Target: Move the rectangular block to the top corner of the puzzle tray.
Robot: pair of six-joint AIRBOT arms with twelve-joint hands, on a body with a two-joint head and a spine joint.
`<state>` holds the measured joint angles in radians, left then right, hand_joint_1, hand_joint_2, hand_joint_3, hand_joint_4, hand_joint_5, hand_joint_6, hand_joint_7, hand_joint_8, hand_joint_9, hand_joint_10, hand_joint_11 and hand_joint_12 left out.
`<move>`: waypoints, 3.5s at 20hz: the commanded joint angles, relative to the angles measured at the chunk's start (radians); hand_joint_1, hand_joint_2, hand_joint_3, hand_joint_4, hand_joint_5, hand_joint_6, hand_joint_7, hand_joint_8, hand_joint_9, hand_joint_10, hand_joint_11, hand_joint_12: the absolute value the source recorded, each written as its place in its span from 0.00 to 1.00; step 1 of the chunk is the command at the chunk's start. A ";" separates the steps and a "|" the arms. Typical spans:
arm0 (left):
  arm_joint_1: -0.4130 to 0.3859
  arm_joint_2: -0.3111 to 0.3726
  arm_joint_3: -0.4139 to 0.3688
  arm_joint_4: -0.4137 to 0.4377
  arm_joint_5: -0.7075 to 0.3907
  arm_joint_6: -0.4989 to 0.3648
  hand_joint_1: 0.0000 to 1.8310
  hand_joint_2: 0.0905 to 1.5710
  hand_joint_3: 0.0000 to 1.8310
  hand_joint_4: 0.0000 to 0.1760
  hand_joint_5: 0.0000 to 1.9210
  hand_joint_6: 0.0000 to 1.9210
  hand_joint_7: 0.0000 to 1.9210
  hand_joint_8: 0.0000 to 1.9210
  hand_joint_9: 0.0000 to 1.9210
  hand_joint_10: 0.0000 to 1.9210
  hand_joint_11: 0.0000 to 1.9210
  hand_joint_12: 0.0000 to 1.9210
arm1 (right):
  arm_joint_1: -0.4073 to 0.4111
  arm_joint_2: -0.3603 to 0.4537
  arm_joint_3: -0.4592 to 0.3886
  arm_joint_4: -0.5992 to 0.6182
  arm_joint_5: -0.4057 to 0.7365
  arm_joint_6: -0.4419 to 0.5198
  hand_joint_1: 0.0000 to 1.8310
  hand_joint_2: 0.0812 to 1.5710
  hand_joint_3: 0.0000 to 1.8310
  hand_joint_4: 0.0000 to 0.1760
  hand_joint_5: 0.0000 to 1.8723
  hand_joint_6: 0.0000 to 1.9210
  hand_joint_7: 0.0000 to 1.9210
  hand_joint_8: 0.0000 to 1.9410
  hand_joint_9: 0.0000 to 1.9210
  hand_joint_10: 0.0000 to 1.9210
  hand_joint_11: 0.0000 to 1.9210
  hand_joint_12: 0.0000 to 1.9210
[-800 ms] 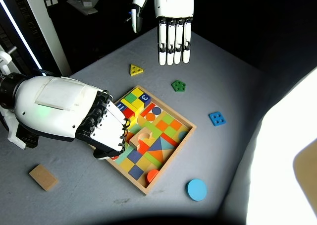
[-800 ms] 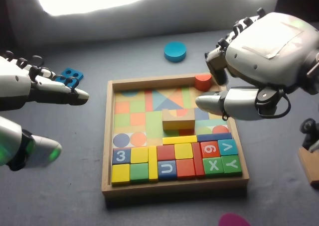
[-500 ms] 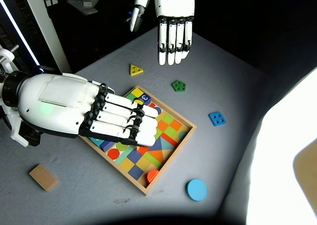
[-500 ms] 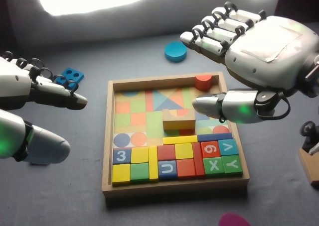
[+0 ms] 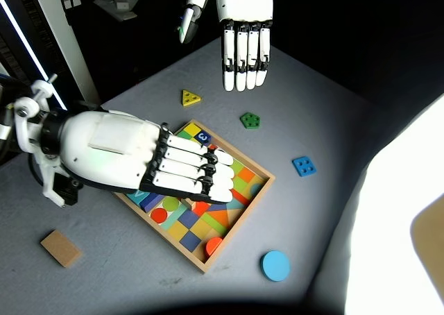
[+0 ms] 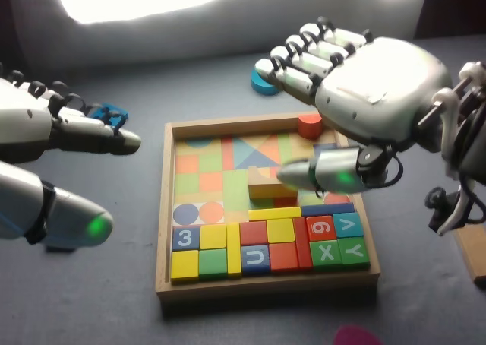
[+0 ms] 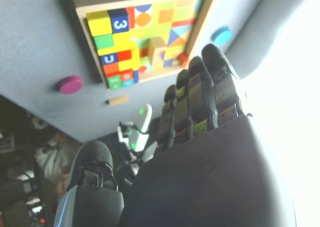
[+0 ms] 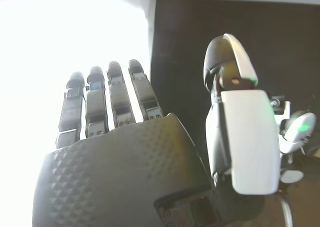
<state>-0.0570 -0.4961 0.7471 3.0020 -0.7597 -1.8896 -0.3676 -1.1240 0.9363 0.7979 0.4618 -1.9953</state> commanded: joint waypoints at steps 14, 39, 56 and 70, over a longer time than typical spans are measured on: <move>-0.004 -0.004 -0.022 0.010 0.034 -0.010 0.00 0.76 0.00 0.08 0.06 0.00 0.09 0.00 0.10 0.00 0.00 0.34 | 0.040 -0.092 0.064 0.200 0.015 -0.151 0.40 0.62 0.00 0.15 0.00 0.00 0.00 0.00 0.00 0.00 0.00 0.00; -0.018 -0.004 -0.012 0.010 0.053 0.015 0.00 0.76 0.00 0.08 0.07 0.00 0.09 0.00 0.09 0.00 0.00 0.32 | 0.040 -0.126 0.079 0.415 -0.075 -0.291 0.05 0.73 0.00 0.00 0.39 0.08 0.11 0.00 0.00 0.00 0.00 0.00; -0.025 -0.003 -0.011 0.010 0.053 0.014 0.00 0.75 0.00 0.12 0.07 0.00 0.09 0.00 0.10 0.00 0.00 0.34 | 0.018 -0.145 0.112 0.415 -0.090 -0.291 0.02 0.74 0.00 0.00 0.39 0.07 0.11 0.00 0.00 0.00 0.00 0.00; -0.042 -0.003 -0.010 0.010 0.053 0.009 0.00 0.75 0.00 0.09 0.07 0.00 0.09 0.00 0.09 0.00 0.00 0.32 | 0.004 -0.142 0.142 0.415 -0.093 -0.323 0.00 0.74 0.00 0.00 0.38 0.07 0.11 0.00 0.00 0.00 0.00 0.00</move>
<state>-0.0853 -0.5011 0.7353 3.0020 -0.7872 -1.8793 -0.3676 -1.2739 1.0836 1.2362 0.3260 -2.3169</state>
